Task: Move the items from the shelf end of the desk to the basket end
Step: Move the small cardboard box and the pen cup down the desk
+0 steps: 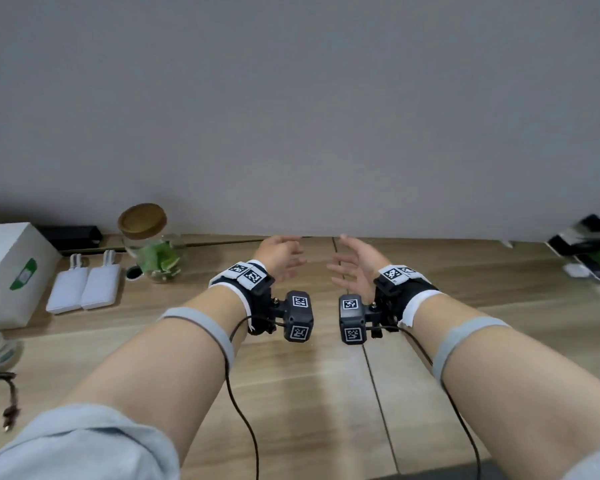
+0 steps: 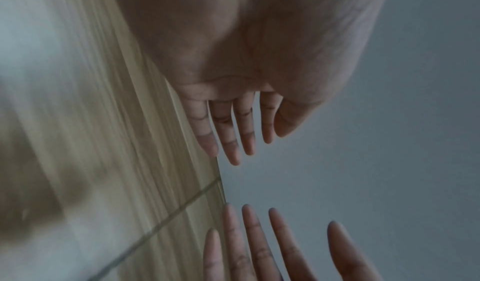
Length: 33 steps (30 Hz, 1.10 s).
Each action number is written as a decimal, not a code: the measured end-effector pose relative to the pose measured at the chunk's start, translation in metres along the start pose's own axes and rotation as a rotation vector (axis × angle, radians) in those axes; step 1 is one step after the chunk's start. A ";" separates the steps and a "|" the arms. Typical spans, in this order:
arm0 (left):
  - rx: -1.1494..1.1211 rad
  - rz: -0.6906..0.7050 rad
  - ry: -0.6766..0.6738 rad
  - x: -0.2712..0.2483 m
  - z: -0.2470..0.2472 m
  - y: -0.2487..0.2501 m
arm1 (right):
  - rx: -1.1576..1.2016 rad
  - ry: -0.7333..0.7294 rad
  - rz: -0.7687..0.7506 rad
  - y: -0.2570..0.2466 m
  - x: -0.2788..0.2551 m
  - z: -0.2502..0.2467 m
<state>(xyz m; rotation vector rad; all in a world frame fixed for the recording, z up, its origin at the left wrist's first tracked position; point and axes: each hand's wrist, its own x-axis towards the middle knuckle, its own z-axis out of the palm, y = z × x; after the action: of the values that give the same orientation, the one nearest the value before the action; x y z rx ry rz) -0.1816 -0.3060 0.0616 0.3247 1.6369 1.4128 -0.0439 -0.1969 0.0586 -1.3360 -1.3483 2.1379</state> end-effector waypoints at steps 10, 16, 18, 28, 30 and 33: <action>0.150 0.024 -0.329 -0.051 0.328 -0.032 | 0.134 0.321 -0.138 -0.013 -0.117 -0.329; 0.255 0.023 -0.458 -0.076 0.463 -0.047 | 0.227 0.481 -0.154 0.006 -0.171 -0.454; 0.296 0.016 -0.503 -0.080 0.502 -0.055 | 0.247 0.516 -0.149 0.014 -0.184 -0.486; 0.401 -0.071 -0.651 -0.060 0.681 -0.105 | 0.302 0.714 -0.083 0.038 -0.194 -0.647; 0.401 -0.091 -0.664 -0.047 0.718 -0.116 | 0.284 0.748 -0.057 0.035 -0.187 -0.685; 0.418 -0.143 -0.671 -0.022 0.771 -0.133 | 0.254 0.804 0.002 0.029 -0.177 -0.739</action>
<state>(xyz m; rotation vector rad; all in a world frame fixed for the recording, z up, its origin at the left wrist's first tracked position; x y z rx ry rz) 0.4650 0.1329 0.0166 0.8081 1.3334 0.7212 0.6598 0.0889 0.0322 -1.7834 -0.7179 1.4193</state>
